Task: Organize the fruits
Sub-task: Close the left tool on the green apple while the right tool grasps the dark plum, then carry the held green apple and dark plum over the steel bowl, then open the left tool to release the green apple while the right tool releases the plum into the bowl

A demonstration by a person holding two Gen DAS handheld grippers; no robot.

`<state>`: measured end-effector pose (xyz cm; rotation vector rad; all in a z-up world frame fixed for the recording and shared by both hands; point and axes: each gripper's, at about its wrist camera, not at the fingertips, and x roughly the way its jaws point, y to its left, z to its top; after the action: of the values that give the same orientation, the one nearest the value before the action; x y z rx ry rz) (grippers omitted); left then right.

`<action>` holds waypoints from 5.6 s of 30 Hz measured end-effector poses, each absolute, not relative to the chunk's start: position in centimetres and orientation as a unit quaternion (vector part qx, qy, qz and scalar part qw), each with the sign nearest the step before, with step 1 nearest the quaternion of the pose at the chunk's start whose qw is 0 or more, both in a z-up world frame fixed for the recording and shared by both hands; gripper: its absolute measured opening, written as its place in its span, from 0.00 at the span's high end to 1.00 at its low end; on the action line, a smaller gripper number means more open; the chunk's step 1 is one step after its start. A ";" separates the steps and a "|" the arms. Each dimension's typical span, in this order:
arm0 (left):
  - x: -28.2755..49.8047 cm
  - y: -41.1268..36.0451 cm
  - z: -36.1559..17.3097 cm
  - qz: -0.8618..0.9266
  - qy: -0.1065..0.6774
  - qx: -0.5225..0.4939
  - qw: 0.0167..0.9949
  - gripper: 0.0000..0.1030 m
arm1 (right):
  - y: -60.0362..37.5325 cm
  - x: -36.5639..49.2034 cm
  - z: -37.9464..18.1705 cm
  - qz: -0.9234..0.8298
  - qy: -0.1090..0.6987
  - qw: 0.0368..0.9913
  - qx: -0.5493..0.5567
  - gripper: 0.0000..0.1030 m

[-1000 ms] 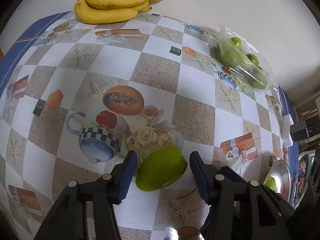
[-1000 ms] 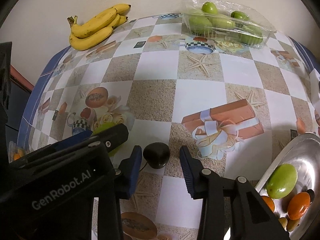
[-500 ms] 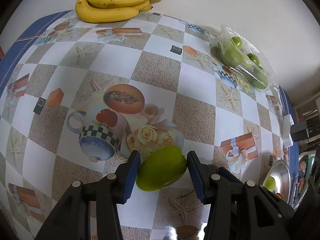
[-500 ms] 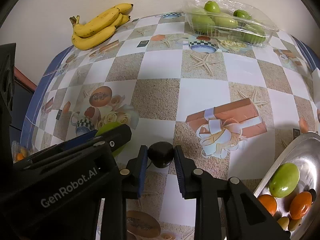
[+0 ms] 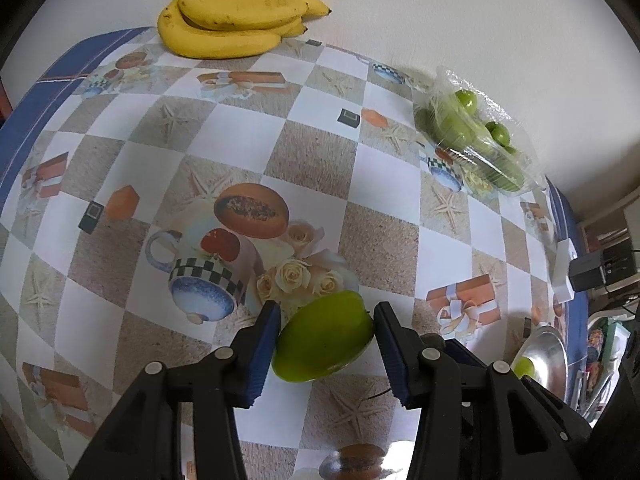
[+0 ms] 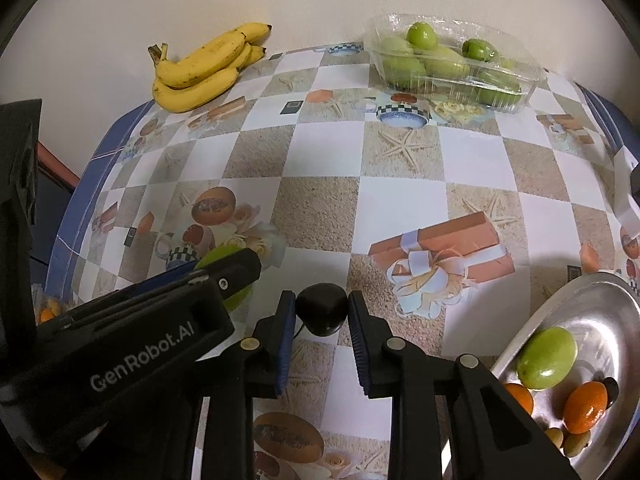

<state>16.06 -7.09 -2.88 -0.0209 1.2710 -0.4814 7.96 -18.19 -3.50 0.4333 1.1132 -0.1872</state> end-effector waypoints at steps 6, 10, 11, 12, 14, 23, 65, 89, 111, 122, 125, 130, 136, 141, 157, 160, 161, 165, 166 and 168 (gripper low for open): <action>15.9 -6.6 -2.2 -0.219 0.587 -0.018 0.779 0.50 | -18.1 7.4 -2.8 -0.091 0.524 0.822 0.204 0.73; 15.5 -6.4 -1.5 -0.219 0.584 -0.021 0.781 0.50 | -18.1 6.8 -2.0 -0.091 0.517 0.825 0.209 0.73; 15.2 -6.3 -1.2 -0.219 0.583 -0.022 0.782 0.50 | -18.1 6.6 -1.7 -0.091 0.516 0.826 0.209 0.73; 15.0 -6.2 -0.9 -0.220 0.580 -0.023 0.784 0.50 | -18.1 6.4 -1.5 -0.092 0.515 0.826 0.210 0.73; 14.5 -6.1 -0.3 -0.222 0.576 -0.023 0.786 0.50 | -18.1 5.9 -1.1 -0.093 0.512 0.827 0.214 0.73; 12.1 -5.7 1.4 -0.227 0.562 -0.001 0.795 0.50 | -17.8 3.4 1.2 -0.097 0.494 0.836 0.220 0.73; 3.2 -11.7 3.2 -0.290 0.539 0.083 0.787 0.60 | -27.8 -8.5 1.3 -0.238 0.488 0.793 0.278 0.73; 8.1 -11.1 -2.5 -0.260 0.578 0.057 0.772 0.47 | -27.6 -7.8 0.3 -0.226 0.508 0.780 0.287 0.73; 6.9 -13.5 -3.7 -0.272 0.569 0.120 0.767 0.60 | -27.7 -7.7 0.0 -0.219 0.511 0.779 0.291 0.73; 7.2 -12.6 -2.2 -0.289 0.578 0.063 0.761 0.60 | -27.8 -7.8 0.4 -0.218 0.506 0.781 0.294 0.73; 6.7 -12.9 -0.8 -0.302 0.569 0.058 0.763 0.60 | -27.9 -7.9 0.4 -0.218 0.506 0.781 0.295 0.73; 5.0 -14.4 0.7 -0.332 0.563 0.070 0.754 0.60 | -28.7 -8.6 0.2 -0.229 0.507 0.773 0.304 0.73; 1.4 -17.7 0.7 -0.372 0.564 0.122 0.727 0.60 | -29.7 -9.7 -0.6 -0.249 0.518 0.756 0.313 0.73; -0.4 -19.1 -0.2 -0.376 0.567 0.158 0.716 0.60 | -30.0 -10.1 -1.6 -0.251 0.532 0.743 0.320 0.72; 0.4 -17.8 -0.5 -0.368 0.592 0.115 0.708 0.58 | -29.9 -10.0 -2.4 -0.255 0.545 0.733 0.316 0.63; 0.6 -17.4 0.0 -0.370 0.591 0.104 0.709 0.56 | -29.9 -10.1 -2.2 -0.257 0.544 0.734 0.315 0.63; 0.7 -17.3 0.1 -0.371 0.590 0.100 0.710 0.55 | -29.9 -10.1 -2.1 -0.257 0.544 0.734 0.315 0.62; 1.2 -16.7 0.7 -0.364 0.585 0.090 0.719 0.54 | -29.8 -10.3 -1.8 -0.259 0.540 0.737 0.313 0.53; 1.4 -16.6 0.8 -0.359 0.584 0.089 0.722 0.52 | -29.8 -10.3 -1.7 -0.260 0.539 0.738 0.313 0.53; 1.9 -16.1 0.8 -0.342 0.581 0.090 0.733 0.43 | -29.8 -10.3 -1.7 -0.260 0.538 0.738 0.313 0.53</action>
<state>1.86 -16.13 0.82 0.1973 1.2786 -0.7528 -10.26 -29.82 -1.65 0.6861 1.1819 -0.5714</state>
